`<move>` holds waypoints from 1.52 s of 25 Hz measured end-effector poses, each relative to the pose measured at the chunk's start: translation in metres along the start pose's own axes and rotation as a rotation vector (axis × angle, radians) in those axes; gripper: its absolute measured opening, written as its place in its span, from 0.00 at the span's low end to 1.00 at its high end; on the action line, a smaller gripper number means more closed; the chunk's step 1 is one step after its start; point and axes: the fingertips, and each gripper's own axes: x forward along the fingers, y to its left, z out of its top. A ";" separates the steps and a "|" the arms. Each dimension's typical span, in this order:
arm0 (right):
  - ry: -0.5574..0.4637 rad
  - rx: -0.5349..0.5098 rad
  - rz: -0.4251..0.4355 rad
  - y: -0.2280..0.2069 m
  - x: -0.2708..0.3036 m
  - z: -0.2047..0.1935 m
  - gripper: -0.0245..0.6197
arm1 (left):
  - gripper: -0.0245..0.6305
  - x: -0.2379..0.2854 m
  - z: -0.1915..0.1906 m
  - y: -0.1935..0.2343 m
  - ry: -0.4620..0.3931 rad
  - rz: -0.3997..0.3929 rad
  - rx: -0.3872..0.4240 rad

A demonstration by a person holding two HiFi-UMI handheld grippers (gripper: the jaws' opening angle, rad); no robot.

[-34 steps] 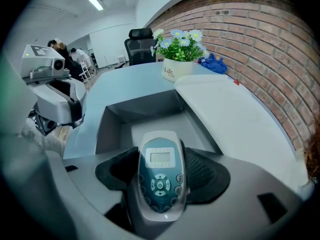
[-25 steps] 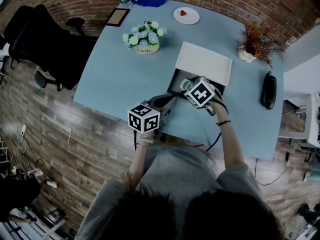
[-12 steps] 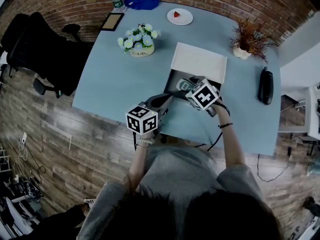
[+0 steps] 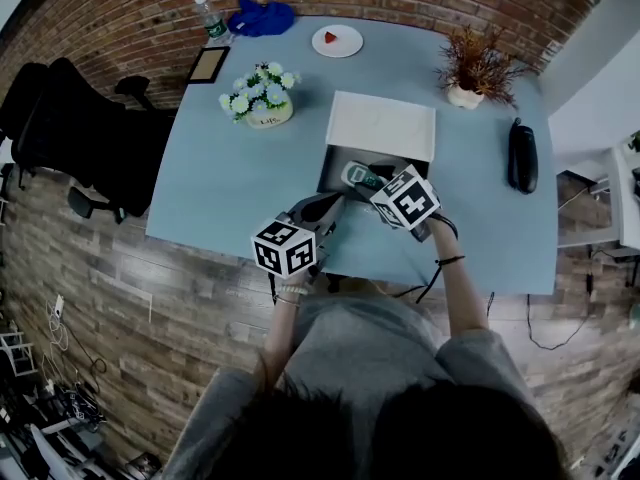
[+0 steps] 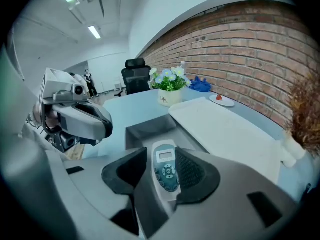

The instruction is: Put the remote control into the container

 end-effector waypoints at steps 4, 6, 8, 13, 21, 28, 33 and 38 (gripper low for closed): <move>-0.059 0.024 -0.007 0.006 -0.011 0.004 0.24 | 0.04 -0.004 0.004 -0.007 -0.009 -0.002 0.017; -0.100 0.041 -0.008 0.010 -0.017 0.008 0.20 | 0.04 -0.006 0.008 -0.009 -0.020 0.002 0.027; -0.141 0.062 -0.008 0.014 -0.023 0.014 0.15 | 0.04 -0.009 0.013 -0.010 -0.030 0.004 0.037; -0.239 0.078 -0.027 0.022 -0.040 0.029 0.08 | 0.04 -0.016 0.022 -0.015 -0.059 0.008 0.055; -0.444 0.136 -0.093 0.036 -0.085 0.059 0.04 | 0.04 -0.028 0.036 -0.031 -0.098 0.000 0.097; -0.572 0.132 -0.170 0.045 -0.118 0.075 0.04 | 0.04 -0.037 0.051 -0.047 -0.137 -0.018 0.142; -0.600 0.124 -0.208 0.048 -0.129 0.074 0.04 | 0.04 -0.038 0.061 -0.061 -0.153 -0.043 0.181; -0.612 0.123 -0.214 0.049 -0.131 0.073 0.04 | 0.04 -0.039 0.068 -0.066 -0.164 -0.047 0.208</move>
